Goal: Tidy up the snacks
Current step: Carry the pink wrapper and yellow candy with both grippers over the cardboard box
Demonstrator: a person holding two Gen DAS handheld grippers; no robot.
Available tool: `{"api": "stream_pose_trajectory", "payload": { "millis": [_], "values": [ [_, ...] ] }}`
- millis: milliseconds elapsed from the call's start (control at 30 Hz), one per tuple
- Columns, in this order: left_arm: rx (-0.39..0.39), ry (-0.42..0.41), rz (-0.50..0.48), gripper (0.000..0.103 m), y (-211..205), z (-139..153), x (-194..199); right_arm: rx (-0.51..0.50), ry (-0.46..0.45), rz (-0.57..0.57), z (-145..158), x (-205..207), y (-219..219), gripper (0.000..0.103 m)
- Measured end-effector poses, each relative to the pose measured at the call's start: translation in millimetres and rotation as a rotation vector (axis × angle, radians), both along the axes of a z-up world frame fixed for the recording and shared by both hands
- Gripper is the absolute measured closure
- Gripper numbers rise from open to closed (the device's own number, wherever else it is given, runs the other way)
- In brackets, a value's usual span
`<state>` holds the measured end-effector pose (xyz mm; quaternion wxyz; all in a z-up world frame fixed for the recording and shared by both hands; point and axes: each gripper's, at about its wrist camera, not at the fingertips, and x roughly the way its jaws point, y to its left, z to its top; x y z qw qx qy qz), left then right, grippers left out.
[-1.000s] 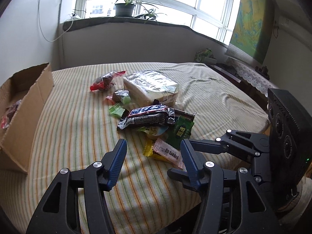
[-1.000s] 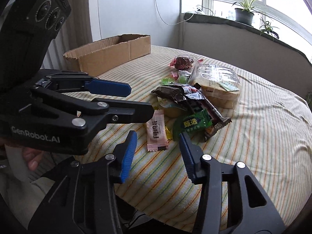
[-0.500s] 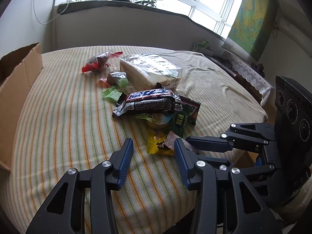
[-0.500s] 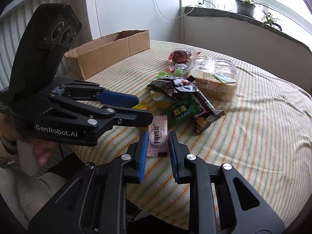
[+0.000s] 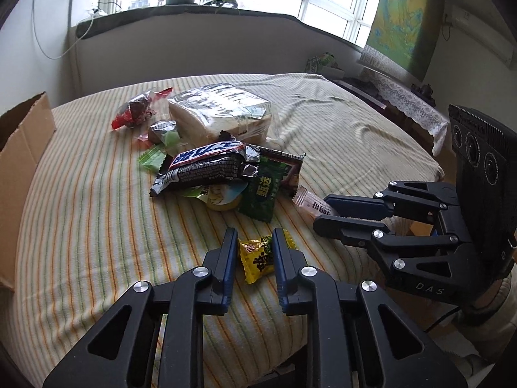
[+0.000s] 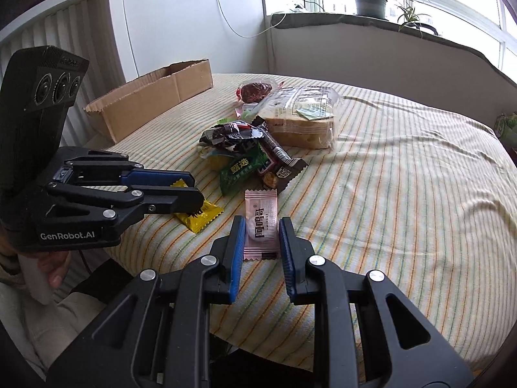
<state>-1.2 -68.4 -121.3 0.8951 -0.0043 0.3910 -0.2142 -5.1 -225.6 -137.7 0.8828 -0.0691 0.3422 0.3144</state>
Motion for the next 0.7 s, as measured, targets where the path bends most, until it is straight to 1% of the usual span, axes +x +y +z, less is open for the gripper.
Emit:
{"api": "stream_pose_trajectory", "payload": {
  "millis": [33, 133, 267, 433, 700],
  "values": [
    [-0.003, -0.012, 0.01, 0.085, 1, 0, -2, 0.006, 0.001, -0.005, 0, -2, 0, 0.081],
    [-0.047, -0.021, 0.047, 0.086, 6, 0, -2, 0.018, -0.001, -0.017, 3, -3, -3, 0.081],
    [-0.075, -0.043, 0.063, 0.086, 13, 7, -2, 0.032, -0.012, -0.036, 9, -3, -7, 0.081],
    [-0.085, -0.059, 0.067, 0.086, 16, 15, -2, 0.043, -0.026, -0.052, 17, -2, -9, 0.081],
    [-0.101, -0.058, 0.091, 0.086, 17, 15, -4, 0.051, -0.026, -0.074, 20, -1, -14, 0.081]
  ]
}}
